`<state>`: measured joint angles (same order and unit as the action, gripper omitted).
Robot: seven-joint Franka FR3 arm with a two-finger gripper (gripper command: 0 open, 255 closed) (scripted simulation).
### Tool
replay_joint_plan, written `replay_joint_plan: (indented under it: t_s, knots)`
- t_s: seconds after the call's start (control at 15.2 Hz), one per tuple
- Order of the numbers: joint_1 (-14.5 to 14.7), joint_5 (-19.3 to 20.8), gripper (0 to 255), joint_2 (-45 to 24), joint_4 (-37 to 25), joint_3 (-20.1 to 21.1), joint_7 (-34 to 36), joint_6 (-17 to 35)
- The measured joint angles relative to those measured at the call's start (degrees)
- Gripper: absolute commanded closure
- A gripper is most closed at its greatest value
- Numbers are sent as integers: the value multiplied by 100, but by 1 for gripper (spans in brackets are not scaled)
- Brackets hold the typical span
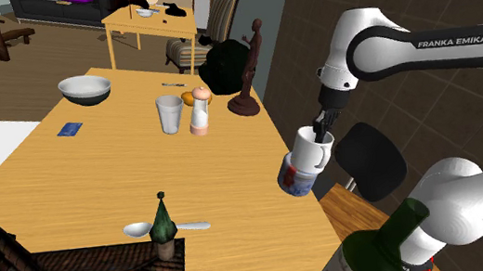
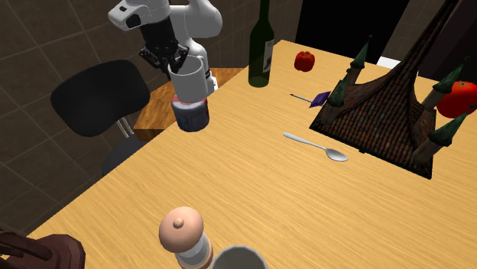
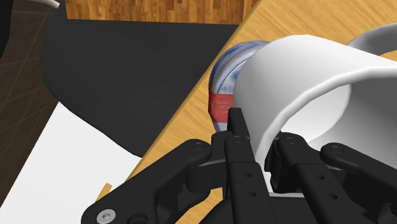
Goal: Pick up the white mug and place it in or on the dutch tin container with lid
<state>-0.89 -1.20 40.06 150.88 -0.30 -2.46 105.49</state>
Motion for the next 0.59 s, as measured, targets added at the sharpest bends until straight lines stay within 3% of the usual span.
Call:
replay_joint_plan:
  t_s: [0.46, 0.53, 0.59]
  knots:
    - [1, 1, 255, -18, 28, 0, 6, 89]
    - [2, 1, 0, -15, 29, 0, 6, 87]
    - [1, 2, 0, -21, 41, -3, 2, 86]
